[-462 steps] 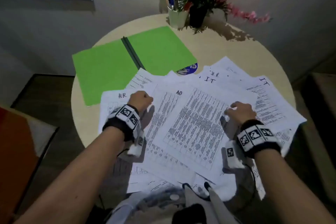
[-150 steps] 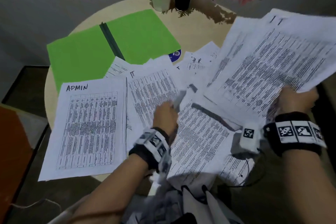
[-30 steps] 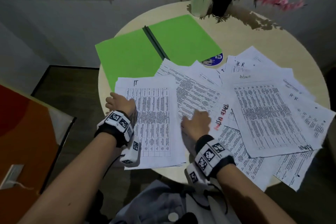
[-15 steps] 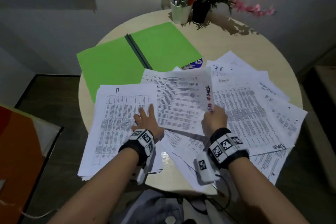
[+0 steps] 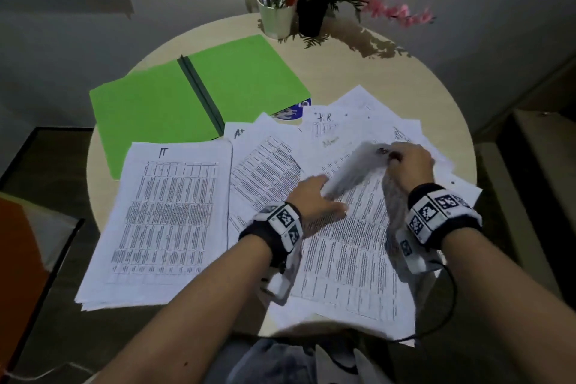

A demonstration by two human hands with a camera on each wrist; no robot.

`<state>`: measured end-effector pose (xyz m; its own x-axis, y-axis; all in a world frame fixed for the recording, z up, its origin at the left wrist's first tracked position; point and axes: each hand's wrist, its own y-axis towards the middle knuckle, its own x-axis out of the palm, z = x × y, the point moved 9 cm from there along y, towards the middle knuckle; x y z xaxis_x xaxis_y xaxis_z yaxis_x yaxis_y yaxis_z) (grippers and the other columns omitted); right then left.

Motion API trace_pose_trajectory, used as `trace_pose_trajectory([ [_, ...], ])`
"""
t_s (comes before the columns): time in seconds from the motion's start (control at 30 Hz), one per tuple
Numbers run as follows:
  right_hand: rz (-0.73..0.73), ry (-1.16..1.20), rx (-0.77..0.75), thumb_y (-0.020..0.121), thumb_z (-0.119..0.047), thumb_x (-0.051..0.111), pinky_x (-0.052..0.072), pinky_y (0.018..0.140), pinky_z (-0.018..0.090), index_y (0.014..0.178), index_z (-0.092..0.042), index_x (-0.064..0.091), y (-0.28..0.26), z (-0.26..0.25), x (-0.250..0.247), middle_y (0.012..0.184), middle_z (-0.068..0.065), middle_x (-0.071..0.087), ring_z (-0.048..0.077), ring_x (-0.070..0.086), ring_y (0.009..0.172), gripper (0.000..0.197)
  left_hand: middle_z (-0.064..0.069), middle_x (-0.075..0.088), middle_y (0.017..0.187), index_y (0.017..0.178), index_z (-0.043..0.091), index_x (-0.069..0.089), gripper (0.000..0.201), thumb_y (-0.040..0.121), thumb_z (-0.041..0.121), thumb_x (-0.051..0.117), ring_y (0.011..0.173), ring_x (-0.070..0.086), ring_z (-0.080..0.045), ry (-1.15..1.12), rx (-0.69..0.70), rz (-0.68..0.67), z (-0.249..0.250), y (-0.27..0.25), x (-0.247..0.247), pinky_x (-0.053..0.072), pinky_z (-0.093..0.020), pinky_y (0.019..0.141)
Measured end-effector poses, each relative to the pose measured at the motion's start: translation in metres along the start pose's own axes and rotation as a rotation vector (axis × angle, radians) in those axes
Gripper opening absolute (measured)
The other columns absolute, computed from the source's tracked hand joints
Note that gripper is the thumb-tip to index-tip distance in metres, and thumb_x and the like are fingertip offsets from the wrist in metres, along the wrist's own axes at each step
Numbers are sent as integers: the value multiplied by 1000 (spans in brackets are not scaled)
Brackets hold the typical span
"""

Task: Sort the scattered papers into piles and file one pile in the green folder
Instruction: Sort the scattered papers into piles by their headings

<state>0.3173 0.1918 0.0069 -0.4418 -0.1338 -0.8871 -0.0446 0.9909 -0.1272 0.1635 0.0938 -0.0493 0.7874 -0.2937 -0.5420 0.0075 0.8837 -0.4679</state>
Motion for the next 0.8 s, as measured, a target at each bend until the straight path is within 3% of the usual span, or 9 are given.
trace_pose_trajectory([
  [0.07, 27, 80, 30, 82, -2, 53, 37, 98, 45, 109, -7, 60, 2, 11, 3, 120, 22, 59, 37, 49, 119, 28, -8, 52, 75, 72, 8, 51, 22, 91, 19, 55, 68, 48, -20, -55, -33, 128, -2, 7, 4, 36, -22, 55],
  [0.23, -50, 227, 387, 78, -33, 70, 28, 109, 52, 140, -6, 30, -3, 93, 19, 146, 18, 35, 36, 28, 137, 79, -1, 40, 55, 53, 13, 38, 42, 90, 15, 55, 47, 40, -13, -365, -324, 365, -51, 13, -6, 36, -15, 35],
  [0.3, -150, 216, 417, 78, -43, 67, 26, 111, 54, 143, -6, 25, -6, 108, 34, 149, 18, 32, 37, 24, 138, 86, -4, 44, 56, 53, 12, 38, 40, 85, 14, 62, 49, 49, -19, -450, -371, 446, -58, 15, -9, 45, -15, 39],
  [0.4, -277, 91, 361, 80, -57, 57, 24, 111, 55, 140, -10, 32, -7, 107, 53, 145, 18, 35, 36, 24, 137, 80, -12, 53, 66, 59, 7, 46, 32, 79, 18, 69, 63, 61, -28, -456, -364, 461, -45, 21, -9, 56, -33, 60],
  [0.47, -300, 14, 338, 79, -62, 54, 24, 108, 54, 136, -10, 39, -1, 104, 56, 143, 18, 36, 35, 25, 136, 78, -9, 48, 66, 63, 7, 46, 28, 81, 16, 66, 64, 54, -25, -377, -312, 422, -29, 24, -6, 47, -29, 54],
  [0.57, -308, 2, 301, 76, -60, 60, 27, 107, 53, 131, -8, 45, 7, 93, 52, 142, 17, 33, 35, 26, 133, 77, -18, 55, 97, 103, -6, 53, 22, 88, 9, 55, 92, 56, -30, -192, -128, 443, 7, 24, -11, 42, -31, 70],
  [0.63, -320, 1, 286, 80, -49, 63, 29, 106, 51, 129, -4, 45, 10, 90, 51, 139, 18, 35, 36, 28, 132, 69, -18, 58, 111, 102, 0, 58, 18, 85, 2, 52, 101, 57, -31, 4, 78, 408, 43, 20, -7, 36, -25, 70],
  [0.7, -306, 78, 317, 90, -28, 55, 31, 107, 51, 133, 2, 37, 26, 111, 62, 139, 23, 36, 39, 33, 131, 55, -16, 63, 111, 105, 1, 67, 33, 76, -8, 55, 102, 60, -29, 64, 272, 354, 70, 15, 3, 38, -24, 73],
  [0.8, -241, 338, 313, 72, -63, 54, 42, 101, 43, 129, -14, 44, 71, 169, 97, 132, 5, 54, 26, 52, 119, 76, -18, 68, 91, 97, -2, 72, 27, 74, -3, 58, 83, 61, -24, -45, 393, 428, 88, 1, -8, 32, -11, 58],
])
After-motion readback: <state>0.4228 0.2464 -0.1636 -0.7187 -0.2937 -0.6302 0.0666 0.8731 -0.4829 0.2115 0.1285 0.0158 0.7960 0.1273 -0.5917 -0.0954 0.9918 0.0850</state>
